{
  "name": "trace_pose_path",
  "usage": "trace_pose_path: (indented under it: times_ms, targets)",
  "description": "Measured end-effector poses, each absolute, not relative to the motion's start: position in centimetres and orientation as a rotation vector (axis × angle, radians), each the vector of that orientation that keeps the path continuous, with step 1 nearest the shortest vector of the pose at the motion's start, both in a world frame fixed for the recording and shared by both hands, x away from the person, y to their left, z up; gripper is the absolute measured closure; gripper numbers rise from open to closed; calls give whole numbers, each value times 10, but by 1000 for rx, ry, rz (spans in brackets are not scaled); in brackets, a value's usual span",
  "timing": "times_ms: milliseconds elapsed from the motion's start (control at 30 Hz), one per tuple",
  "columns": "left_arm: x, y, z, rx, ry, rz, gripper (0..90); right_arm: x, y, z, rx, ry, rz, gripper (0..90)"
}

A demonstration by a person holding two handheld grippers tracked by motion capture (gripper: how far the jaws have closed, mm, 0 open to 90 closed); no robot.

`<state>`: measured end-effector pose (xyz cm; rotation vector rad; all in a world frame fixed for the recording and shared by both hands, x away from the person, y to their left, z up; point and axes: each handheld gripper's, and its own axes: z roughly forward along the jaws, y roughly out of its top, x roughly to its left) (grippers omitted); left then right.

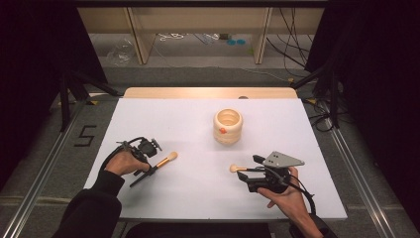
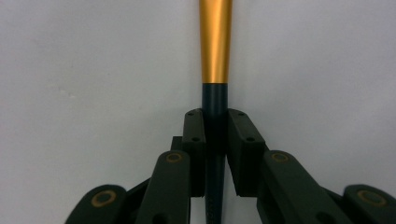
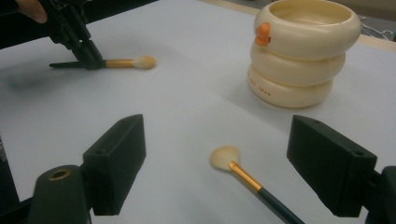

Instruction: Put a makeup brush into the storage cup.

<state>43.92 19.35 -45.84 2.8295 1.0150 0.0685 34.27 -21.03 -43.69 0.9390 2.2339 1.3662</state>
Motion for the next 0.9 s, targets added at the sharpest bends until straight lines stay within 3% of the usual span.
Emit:
trace_pose_path:
  times_ms: [333,900]
  targets:
    - [442,192,-458,2866,960,68,785,343,-210,-437,938,2234,1368,209]
    - [438,199,-430,2640,908,93,785,343,-210,-437,941,2237,1368,214]
